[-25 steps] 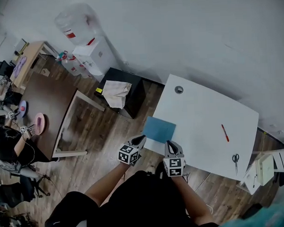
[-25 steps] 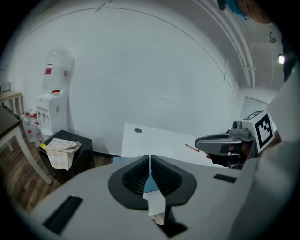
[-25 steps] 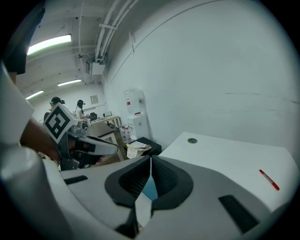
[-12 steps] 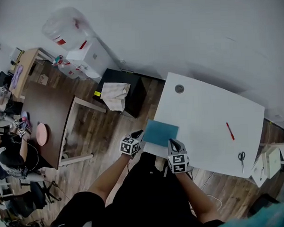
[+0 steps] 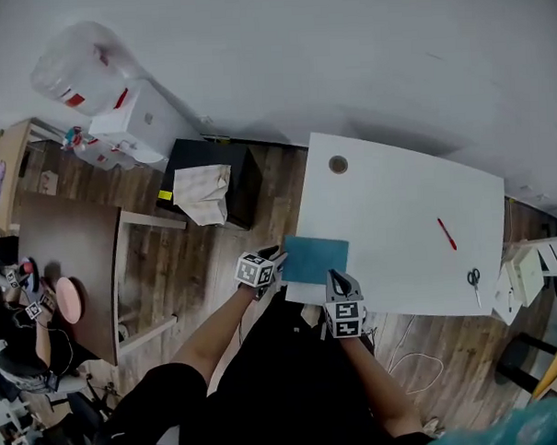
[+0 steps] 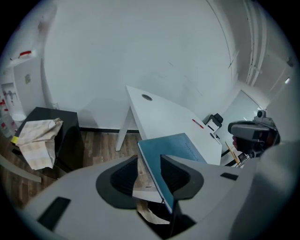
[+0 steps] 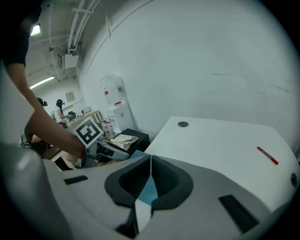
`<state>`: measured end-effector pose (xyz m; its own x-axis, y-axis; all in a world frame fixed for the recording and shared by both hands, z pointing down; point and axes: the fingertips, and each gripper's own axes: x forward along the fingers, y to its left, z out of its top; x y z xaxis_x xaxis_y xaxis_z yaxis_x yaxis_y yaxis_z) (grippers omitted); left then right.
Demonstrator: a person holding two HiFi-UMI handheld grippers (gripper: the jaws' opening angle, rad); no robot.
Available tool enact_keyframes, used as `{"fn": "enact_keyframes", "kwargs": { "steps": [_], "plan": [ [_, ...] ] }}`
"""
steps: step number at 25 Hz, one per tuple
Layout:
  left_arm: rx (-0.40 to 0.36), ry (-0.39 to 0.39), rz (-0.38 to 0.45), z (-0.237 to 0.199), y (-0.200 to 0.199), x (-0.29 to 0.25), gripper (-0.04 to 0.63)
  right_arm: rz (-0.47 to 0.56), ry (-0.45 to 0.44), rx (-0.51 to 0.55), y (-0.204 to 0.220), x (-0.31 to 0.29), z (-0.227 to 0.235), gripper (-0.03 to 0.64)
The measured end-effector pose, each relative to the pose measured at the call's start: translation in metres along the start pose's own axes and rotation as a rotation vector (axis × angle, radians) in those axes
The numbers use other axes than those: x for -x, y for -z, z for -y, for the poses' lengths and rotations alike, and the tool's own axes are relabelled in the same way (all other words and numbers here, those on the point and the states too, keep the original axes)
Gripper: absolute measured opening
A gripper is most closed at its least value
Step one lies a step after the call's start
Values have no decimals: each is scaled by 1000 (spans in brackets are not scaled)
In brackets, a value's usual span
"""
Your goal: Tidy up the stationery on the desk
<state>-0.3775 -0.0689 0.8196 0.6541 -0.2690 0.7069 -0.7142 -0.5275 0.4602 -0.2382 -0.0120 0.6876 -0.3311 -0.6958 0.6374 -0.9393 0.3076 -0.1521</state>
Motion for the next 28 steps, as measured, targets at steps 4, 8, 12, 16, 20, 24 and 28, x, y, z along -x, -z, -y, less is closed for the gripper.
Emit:
{"fn": "enact_keyframes", "kwargs": {
  "steps": [4, 8, 12, 16, 20, 24, 28],
  "plan": [
    [53, 91, -11, 0, 1, -14, 167, -17, 36, -12, 2, -8, -4, 34],
    [43, 162, -56, 5, 6, -26, 170, -18, 71, -28, 4, -13, -4, 34],
    [53, 190, -70, 3, 6, -35, 170, -24, 93, -47, 7, -13, -5, 34],
    [59, 219, -83, 4, 6, -39, 172, -21, 116, -59, 13, -12, -4, 34],
    [75, 219, -87, 3, 8, -38, 172, -27, 124, -77, 18, -10, -4, 34],
    [41, 174, -76, 5, 4, -34, 164, -37, 130, -83, 24, -8, -4, 34],
    [50, 137, -47, 8, 1, -24, 138, -50, 144, -94, 35, -5, -4, 34]
  ]
}}
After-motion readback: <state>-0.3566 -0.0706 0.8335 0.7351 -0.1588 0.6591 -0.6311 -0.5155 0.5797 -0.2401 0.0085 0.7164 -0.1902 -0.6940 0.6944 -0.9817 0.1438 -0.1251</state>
